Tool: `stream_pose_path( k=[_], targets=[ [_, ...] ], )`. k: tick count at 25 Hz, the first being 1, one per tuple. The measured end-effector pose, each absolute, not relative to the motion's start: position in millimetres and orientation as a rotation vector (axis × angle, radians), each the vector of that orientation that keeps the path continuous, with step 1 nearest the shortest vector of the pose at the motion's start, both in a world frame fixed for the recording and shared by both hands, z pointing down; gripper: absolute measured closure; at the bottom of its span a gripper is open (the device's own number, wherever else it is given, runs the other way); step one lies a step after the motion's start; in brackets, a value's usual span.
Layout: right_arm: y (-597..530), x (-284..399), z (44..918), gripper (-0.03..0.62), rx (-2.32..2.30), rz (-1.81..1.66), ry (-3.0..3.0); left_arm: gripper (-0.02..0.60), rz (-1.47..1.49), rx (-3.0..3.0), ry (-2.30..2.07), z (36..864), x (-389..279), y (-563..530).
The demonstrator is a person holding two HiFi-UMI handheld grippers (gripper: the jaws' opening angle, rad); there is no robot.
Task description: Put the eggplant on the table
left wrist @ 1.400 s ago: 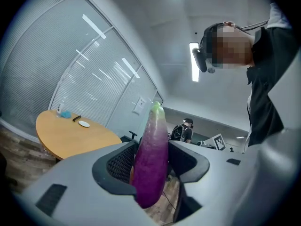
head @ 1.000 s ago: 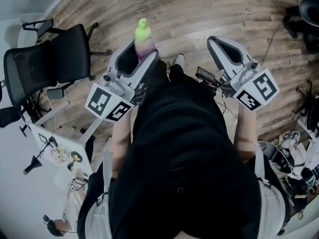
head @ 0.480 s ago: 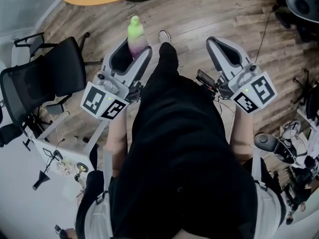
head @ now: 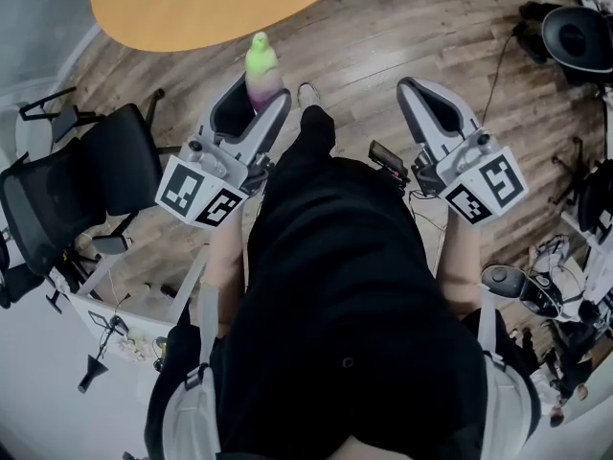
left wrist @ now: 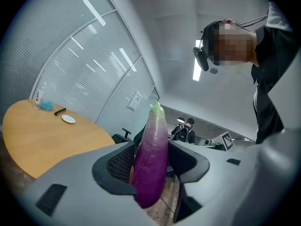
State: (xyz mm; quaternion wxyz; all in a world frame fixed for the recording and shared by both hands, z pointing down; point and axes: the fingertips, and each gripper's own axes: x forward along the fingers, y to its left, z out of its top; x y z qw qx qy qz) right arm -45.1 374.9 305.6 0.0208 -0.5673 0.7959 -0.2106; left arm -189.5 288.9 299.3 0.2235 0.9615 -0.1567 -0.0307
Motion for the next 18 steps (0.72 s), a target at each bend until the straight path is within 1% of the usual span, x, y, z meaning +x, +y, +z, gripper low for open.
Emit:
stream_pose_path(
  k=[9,18],
  targets=[
    [299.4,-23.2,293.2,0.576,-1.812,-0.585,2.48,0.345,-0.146,2.681,-0.402,290.8,-163.2,204.7],
    [265.6,5.1,291.4,0.576,-1.893,-0.583,2.408,0.345,-0.115,2.683,-0.364,292.1,-145.0,163.7]
  ],
)
